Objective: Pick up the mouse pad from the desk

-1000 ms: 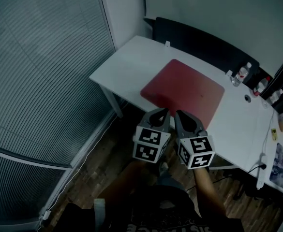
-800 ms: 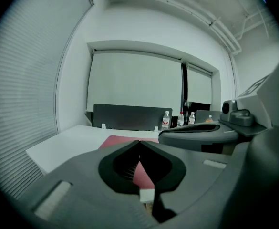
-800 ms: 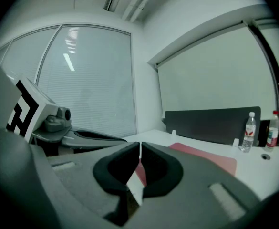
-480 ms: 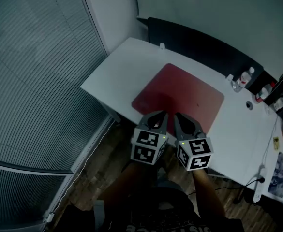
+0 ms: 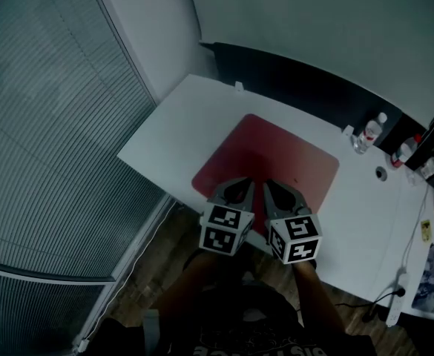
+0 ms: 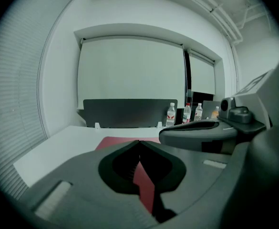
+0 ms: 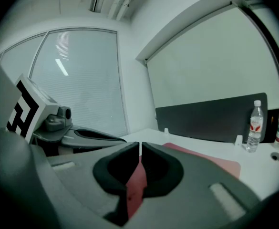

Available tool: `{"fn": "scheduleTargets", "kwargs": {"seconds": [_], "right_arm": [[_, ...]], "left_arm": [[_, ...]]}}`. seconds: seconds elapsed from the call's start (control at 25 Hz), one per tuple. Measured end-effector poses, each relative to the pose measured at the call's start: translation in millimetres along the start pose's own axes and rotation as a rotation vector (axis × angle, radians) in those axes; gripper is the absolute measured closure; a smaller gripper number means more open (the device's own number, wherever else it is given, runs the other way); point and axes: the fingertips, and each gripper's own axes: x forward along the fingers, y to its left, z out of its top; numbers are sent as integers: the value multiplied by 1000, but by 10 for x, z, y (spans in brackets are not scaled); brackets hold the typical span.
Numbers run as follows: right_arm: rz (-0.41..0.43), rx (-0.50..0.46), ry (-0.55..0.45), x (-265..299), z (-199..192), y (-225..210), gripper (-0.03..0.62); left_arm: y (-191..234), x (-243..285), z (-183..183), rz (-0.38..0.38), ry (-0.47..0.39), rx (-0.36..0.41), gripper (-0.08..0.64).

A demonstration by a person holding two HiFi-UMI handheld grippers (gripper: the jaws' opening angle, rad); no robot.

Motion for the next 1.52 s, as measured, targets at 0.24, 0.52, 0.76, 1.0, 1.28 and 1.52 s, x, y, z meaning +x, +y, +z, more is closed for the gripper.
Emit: {"fn": "scheduleTargets", "kwargs": {"seconds": [0.24, 0.52, 0.76, 1.0, 1.28, 1.52], "right_arm": [[-18, 13, -13, 77, 78, -191, 586], [-95, 17, -18, 193, 98, -391, 586], [-203, 38, -12, 378, 118, -624, 581], [-329, 67, -20, 470, 155, -789, 577], [-417, 98, -26, 600, 168, -920, 568], [-481, 110, -10, 585, 63, -1055, 561]], "left_arm": [[28, 202, 73, -13, 16, 21, 555], [85, 486, 66, -87, 22, 42, 555], [143, 809, 110, -206, 49, 72, 555], [193, 1025, 229, -336, 26, 121, 554], [361, 1200, 306, -437, -8, 94, 552], [504, 1367, 217, -474, 11, 97, 545]]}}
